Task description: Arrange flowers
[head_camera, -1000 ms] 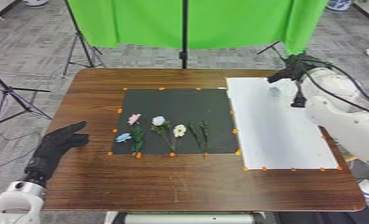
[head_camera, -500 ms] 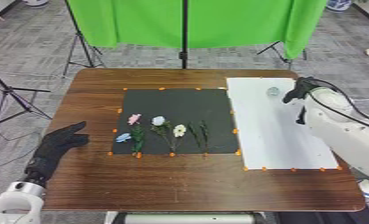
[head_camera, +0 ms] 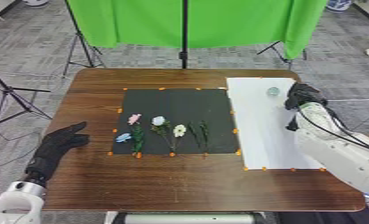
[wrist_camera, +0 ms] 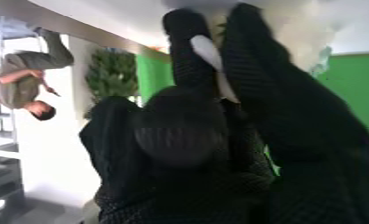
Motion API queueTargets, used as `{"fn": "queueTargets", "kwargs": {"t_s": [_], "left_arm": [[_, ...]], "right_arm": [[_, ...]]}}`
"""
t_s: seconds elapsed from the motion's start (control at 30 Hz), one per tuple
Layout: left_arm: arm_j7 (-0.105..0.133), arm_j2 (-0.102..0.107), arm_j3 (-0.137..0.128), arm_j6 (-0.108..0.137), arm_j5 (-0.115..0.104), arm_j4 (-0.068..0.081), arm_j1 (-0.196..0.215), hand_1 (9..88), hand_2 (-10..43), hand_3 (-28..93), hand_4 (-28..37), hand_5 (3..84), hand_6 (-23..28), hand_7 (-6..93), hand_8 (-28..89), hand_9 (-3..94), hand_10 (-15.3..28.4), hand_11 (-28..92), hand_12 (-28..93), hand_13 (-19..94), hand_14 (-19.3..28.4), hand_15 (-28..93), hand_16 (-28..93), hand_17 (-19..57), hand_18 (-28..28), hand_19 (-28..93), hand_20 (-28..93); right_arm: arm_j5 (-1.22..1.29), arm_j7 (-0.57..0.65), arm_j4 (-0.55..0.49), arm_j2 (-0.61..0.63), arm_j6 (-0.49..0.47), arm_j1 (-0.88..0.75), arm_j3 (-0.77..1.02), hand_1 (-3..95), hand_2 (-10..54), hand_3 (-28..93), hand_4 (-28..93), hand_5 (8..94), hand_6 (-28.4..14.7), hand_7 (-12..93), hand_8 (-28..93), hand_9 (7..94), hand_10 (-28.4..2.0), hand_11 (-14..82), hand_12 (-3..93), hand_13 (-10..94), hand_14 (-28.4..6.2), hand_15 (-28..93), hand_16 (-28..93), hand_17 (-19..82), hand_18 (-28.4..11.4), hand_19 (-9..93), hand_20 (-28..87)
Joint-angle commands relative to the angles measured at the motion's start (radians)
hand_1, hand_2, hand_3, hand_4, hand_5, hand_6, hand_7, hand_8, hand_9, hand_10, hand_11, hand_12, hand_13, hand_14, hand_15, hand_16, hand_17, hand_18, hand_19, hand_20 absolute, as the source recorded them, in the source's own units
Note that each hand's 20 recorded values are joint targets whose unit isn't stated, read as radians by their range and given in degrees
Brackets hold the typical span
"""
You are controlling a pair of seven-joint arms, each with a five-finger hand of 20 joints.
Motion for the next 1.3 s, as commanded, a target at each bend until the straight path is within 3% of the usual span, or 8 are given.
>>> {"fn": "queueTargets", "kwargs": {"t_s": [0.03,0.2,0.43,0.57,0.6,0.63,0.83,1.3], "left_arm": [[-0.014,-0.006,-0.014,-0.01,0.006,-0.007,0.021,24.7,18.6,64,-26.9,44.5,3.6,8.8,-6,49.0,15.2,19,11,42,19.5,17,-4,9.8,12.8,11,14],[-0.021,0.001,-0.018,-0.016,0.005,-0.004,0.018,24.7,18.6,65,-26.9,44.5,3.6,8.7,-6,49.0,15.2,19,11,42,19.5,17,-4,9.8,12.8,11,14],[-0.018,0.0,-0.014,-0.019,0.009,-0.005,0.015,24.7,18.6,64,-26.8,44.6,3.6,8.7,-6,49.0,15.2,19,11,42,19.5,17,-4,9.8,12.8,11,14],[-0.016,-0.003,-0.013,-0.017,0.01,-0.006,0.017,24.7,18.6,64,-26.8,44.6,3.7,8.6,-6,49.0,15.1,19,11,42,19.5,17,-4,9.8,12.8,11,14],[-0.014,-0.003,-0.009,-0.018,0.01,-0.004,0.013,24.7,18.6,64,-26.7,44.5,3.7,8.6,-6,49.0,15.2,19,11,42,19.6,17,-4,9.8,12.8,11,14],[-0.014,-0.004,-0.008,-0.019,0.009,-0.004,0.011,24.7,18.6,64,-26.7,44.5,3.7,8.7,-6,48.9,15.2,19,11,42,19.6,17,-4,9.8,12.8,11,14],[-0.018,-0.009,-0.01,-0.02,0.013,-0.005,0.013,24.8,18.6,64,-26.7,44.5,3.7,8.6,-6,48.9,15.2,19,11,41,19.6,17,-4,9.8,12.7,11,14],[-0.019,-0.011,-0.018,-0.017,0.013,-0.005,0.021,24.7,18.4,65,-26.4,44.4,3.7,8.6,-6,48.9,15.1,19,11,41,19.6,17,-3,9.4,12.8,11,14]], "right_arm": [[-0.042,0.002,-0.111,0.059,0.18,-0.066,0.117,62.1,-9.5,60,-19,76.5,0.0,23,3,86.4,-10.0,6.6,35.6,89,-2.6,64,34,62,-16.3,93,57],[-0.01,-0.03,-0.291,0.113,0.198,-0.067,0.187,62.2,-9.5,60,-18,77.5,-0.3,22,4,87.2,-10.1,6.7,36.8,90,-2.3,64,34,62,-16.1,93,58],[0.054,-0.129,-0.43,0.095,0.154,0.061,0.054,62.3,-9.5,59,-18,78.0,-0.3,22,4,87.7,-10.0,6.3,37.0,90,-2.3,64,35,62,-16.2,93,58],[0.075,-0.154,-0.439,0.034,0.085,0.114,-0.012,62.2,-9.5,59,-18,77.9,-0.3,21,5,87.7,-10.0,6.2,37.0,89,-2.3,64,35,62,-16.1,93,58],[0.084,-0.111,-0.449,0.018,0.077,0.131,-0.053,62.2,-9.5,59,-18,77.9,-0.2,21,5,87.6,-10.0,6.2,37.0,89,-2.4,64,35,62,-16.1,93,58],[0.089,-0.165,-0.38,-0.027,0.077,0.157,-0.085,62.2,-9.5,59,-18,77.8,-0.2,22,5,87.6,-9.9,6.2,37.1,89,-2.4,64,35,62,-16.1,93,58],[0.138,-0.135,-0.365,-0.117,0.031,0.14,-0.114,62.2,-9.5,58,-17,77.7,-0.3,21,5,87.5,-9.9,6.1,37.1,89,-2.4,64,35,62,-16.2,93,58],[0.269,-0.134,-0.368,-0.162,-0.101,0.128,-0.177,61.5,-9.5,58,-16,77.5,-0.7,20,5,86.8,-10.3,5.7,36.5,89,-2.7,64,35,62,-16.2,93,58]]}}
